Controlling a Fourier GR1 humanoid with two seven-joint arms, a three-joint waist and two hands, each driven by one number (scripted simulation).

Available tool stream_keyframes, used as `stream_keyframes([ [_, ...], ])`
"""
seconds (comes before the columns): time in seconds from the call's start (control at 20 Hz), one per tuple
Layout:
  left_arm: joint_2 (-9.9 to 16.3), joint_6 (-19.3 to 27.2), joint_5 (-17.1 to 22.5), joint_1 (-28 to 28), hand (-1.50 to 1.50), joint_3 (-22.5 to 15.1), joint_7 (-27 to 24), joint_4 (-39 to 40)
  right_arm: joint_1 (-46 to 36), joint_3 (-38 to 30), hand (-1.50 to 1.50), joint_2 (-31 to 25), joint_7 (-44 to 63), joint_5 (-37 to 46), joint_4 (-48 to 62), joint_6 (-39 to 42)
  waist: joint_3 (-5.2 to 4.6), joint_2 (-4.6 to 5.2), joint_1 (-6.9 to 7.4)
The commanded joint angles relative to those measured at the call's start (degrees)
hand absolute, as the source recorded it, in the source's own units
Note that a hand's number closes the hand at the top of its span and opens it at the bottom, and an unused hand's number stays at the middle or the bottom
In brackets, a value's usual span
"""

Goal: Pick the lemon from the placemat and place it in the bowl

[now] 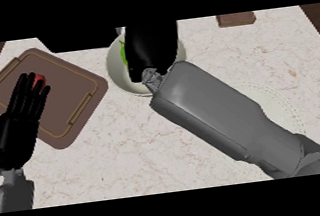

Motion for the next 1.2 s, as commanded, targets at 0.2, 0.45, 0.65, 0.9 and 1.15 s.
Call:
stream_keyframes([
  [0.2,0.8,-1.2,0.8,1.7,0.00,0.8,0.8,-2.1,2.3,-8.6,1.50,0.6,-9.8,2.4,15.7,-17.5,0.01,0.32,0.54],
  [0.45,-1.2,0.8,-1.4,-2.0,0.00,-1.3,0.9,-0.4,-3.5,-15.7,1.50,-2.7,-21.0,-1.0,30.8,-19.4,0.00,0.97,1.34],
  [0.65,-1.4,-0.7,-0.8,-1.6,0.00,-0.7,-1.3,0.3,-5.9,-18.8,1.50,-1.6,-24.0,-3.4,39.4,-17.7,-0.03,1.29,2.18],
  [0.9,-1.5,0.0,-1.0,-2.1,0.00,-1.6,0.7,-1.8,-5.5,-25.1,1.50,-2.1,-24.5,-8.3,45.2,-18.1,0.04,1.62,3.13],
  [1.15,-2.0,1.1,-1.6,-3.8,0.00,-2.2,1.8,-2.1,-4.4,-29.1,-1.50,-2.1,-38.5,-13.1,45.1,-17.3,0.13,1.95,3.37],
])
